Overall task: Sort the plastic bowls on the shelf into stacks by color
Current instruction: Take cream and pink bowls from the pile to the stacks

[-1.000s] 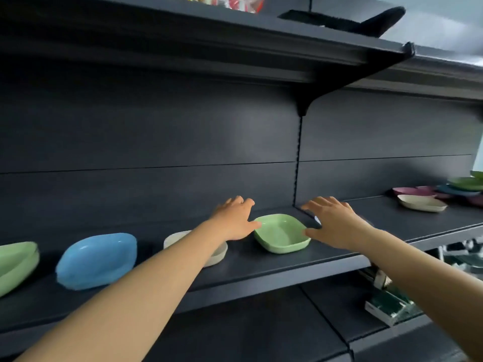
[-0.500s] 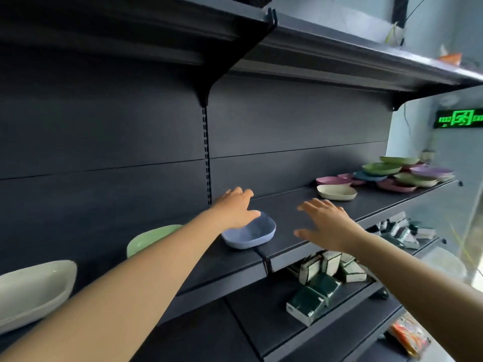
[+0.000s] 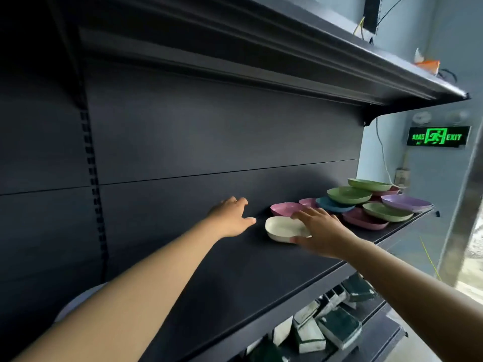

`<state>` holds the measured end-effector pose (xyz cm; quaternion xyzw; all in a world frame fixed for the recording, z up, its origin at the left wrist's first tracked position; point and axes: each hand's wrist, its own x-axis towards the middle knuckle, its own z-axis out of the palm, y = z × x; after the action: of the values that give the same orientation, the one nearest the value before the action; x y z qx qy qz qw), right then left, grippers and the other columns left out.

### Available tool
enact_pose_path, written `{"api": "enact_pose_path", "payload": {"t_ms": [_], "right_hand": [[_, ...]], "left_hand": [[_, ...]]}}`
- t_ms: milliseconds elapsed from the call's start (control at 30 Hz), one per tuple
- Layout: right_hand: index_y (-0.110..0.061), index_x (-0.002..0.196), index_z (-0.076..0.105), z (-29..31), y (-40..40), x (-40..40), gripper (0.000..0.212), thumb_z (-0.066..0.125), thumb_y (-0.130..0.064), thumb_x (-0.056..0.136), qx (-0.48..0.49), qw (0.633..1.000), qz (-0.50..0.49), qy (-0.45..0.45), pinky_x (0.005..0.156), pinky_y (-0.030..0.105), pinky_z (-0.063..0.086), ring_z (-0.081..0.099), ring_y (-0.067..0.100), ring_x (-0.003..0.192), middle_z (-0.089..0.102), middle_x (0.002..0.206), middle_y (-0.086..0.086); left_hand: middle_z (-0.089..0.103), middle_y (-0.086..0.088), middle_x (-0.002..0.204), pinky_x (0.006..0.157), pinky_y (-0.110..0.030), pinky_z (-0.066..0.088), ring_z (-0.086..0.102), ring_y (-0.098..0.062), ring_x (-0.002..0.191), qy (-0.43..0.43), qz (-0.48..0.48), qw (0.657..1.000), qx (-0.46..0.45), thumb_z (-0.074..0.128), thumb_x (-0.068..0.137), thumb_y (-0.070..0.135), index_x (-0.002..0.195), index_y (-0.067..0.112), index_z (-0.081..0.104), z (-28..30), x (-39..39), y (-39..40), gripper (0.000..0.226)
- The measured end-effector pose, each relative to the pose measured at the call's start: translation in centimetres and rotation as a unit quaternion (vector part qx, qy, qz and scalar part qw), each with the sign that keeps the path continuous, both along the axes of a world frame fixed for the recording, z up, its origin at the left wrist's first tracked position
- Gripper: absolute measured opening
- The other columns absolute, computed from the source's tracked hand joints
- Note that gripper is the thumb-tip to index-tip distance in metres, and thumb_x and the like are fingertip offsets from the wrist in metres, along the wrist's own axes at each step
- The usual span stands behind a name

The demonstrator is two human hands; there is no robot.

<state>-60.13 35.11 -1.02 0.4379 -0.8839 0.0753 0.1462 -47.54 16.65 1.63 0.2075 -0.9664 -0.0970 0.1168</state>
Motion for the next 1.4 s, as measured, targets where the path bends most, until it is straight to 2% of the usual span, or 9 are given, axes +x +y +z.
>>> {"api": "enact_pose_path", "payload": {"t_ms": [233, 367, 467, 600, 867, 1033, 1200, 1333, 1400], "right_hand": [[-0.020, 0.135, 0.047, -2.2, -1.3, -14.7, 0.057, 0.063, -0.041, 0.085, -0.070, 0.992, 0.044, -0.098, 0.100, 0.033, 0.038, 0.044, 0.026, 0.123, 0.053, 0.131, 0.003], [-0.013, 0.124, 0.054, -2.4, -3.3, -21.9, 0.045, 0.063, -0.033, 0.085, -0.062, 0.985, 0.085, -0.136, 0.091, 0.031, 0.040, 0.053, 0.026, 0.109, 0.058, 0.119, 0.006], [-0.014, 0.125, 0.052, -3.4, -5.3, -26.1, 0.043, 0.062, -0.026, 0.084, -0.074, 0.979, 0.086, -0.169, 0.092, 0.033, 0.040, 0.051, 0.028, 0.114, 0.056, 0.124, 0.007], [-0.018, 0.130, 0.048, -5.8, -7.7, -29.3, 0.045, 0.057, -0.026, 0.086, -0.098, 0.968, 0.083, -0.216, 0.095, 0.037, 0.040, 0.047, 0.029, 0.119, 0.052, 0.131, 0.006], [-0.021, 0.127, 0.050, -8.3, -10.3, -31.4, 0.041, 0.056, -0.029, 0.087, -0.134, 0.960, 0.090, -0.228, 0.097, 0.041, 0.038, 0.045, 0.029, 0.120, 0.051, 0.131, 0.005], [-0.018, 0.123, 0.055, -9.7, -11.2, -32.3, 0.039, 0.061, -0.025, 0.085, -0.177, 0.953, 0.121, -0.214, 0.099, 0.040, 0.038, 0.046, 0.026, 0.119, 0.054, 0.127, 0.003], [-0.019, 0.126, 0.053, -9.9, -11.4, -32.6, 0.047, 0.065, -0.016, 0.081, -0.193, 0.936, 0.148, -0.256, 0.103, 0.036, 0.037, 0.043, 0.022, 0.121, 0.049, 0.128, 0.001], [-0.022, 0.128, 0.051, -9.9, -11.5, -31.9, 0.052, 0.069, -0.018, 0.080, -0.193, 0.919, 0.187, -0.288, 0.095, 0.022, 0.035, 0.045, 0.018, 0.120, 0.046, 0.127, -0.003], [-0.020, 0.130, 0.049, -9.8, -11.6, -32.0, 0.056, 0.072, -0.021, 0.078, -0.202, 0.916, 0.172, -0.301, 0.092, 0.023, 0.036, 0.047, 0.019, 0.118, 0.046, 0.128, 0.000]], "left_hand": [[0.035, -0.004, 0.147, 0.098, -0.030, 0.035, 0.040, -0.022, 0.130, -0.011, 0.069, 0.985, 0.159, 0.048, 0.094, 0.042, 0.144, 0.017, 0.030, -4.4, -10.9, 0.4, 0.059], [0.050, -0.005, 0.128, 0.068, -0.022, 0.042, 0.053, -0.012, 0.083, 0.034, 0.155, 0.943, 0.291, 0.052, 0.091, 0.042, 0.141, 0.014, 0.033, -6.8, -15.4, 0.1, 0.060], [0.051, 0.000, 0.108, 0.062, -0.021, 0.041, 0.051, -0.012, 0.082, 0.051, 0.209, 0.911, 0.353, 0.058, 0.088, 0.036, 0.137, 0.017, 0.037, -8.3, -17.8, -0.1, 0.056], [0.058, 0.003, 0.100, 0.069, -0.024, 0.042, 0.058, -0.017, 0.093, 0.060, 0.250, 0.910, 0.325, 0.063, 0.078, 0.016, 0.118, 0.020, 0.055, -10.3, -19.4, -0.6, 0.041], [0.066, -0.002, 0.084, 0.055, -0.024, 0.039, 0.057, -0.018, 0.070, 0.164, 0.367, 0.871, 0.282, 0.050, 0.076, 0.001, 0.087, 0.019, 0.064, -11.9, -15.8, -3.4, 0.025], [0.065, -0.008, 0.076, 0.041, -0.022, 0.034, 0.052, -0.020, 0.053, 0.251, 0.423, 0.831, 0.261, 0.044, 0.078, -0.002, 0.089, 0.015, 0.062, -12.7, -14.5, -5.2, 0.027], [0.064, -0.010, 0.082, 0.041, -0.024, 0.036, 0.053, -0.021, 0.053, 0.281, 0.444, 0.814, 0.247, 0.043, 0.083, -0.001, 0.096, 0.012, 0.060, -13.1, -14.9, -6.6, 0.025], [0.064, -0.013, 0.080, 0.042, -0.024, 0.038, 0.053, -0.022, 0.051, 0.295, 0.444, 0.812, 0.237, 0.041, 0.084, -0.002, 0.099, 0.010, 0.059, -13.1, -14.9, -6.5, 0.026], [0.064, -0.013, 0.079, 0.042, -0.024, 0.038, 0.052, -0.021, 0.051, 0.302, 0.445, 0.809, 0.239, 0.040, 0.084, -0.002, 0.100, 0.008, 0.059, -13.0, -14.8, -6.5, 0.027]]}}
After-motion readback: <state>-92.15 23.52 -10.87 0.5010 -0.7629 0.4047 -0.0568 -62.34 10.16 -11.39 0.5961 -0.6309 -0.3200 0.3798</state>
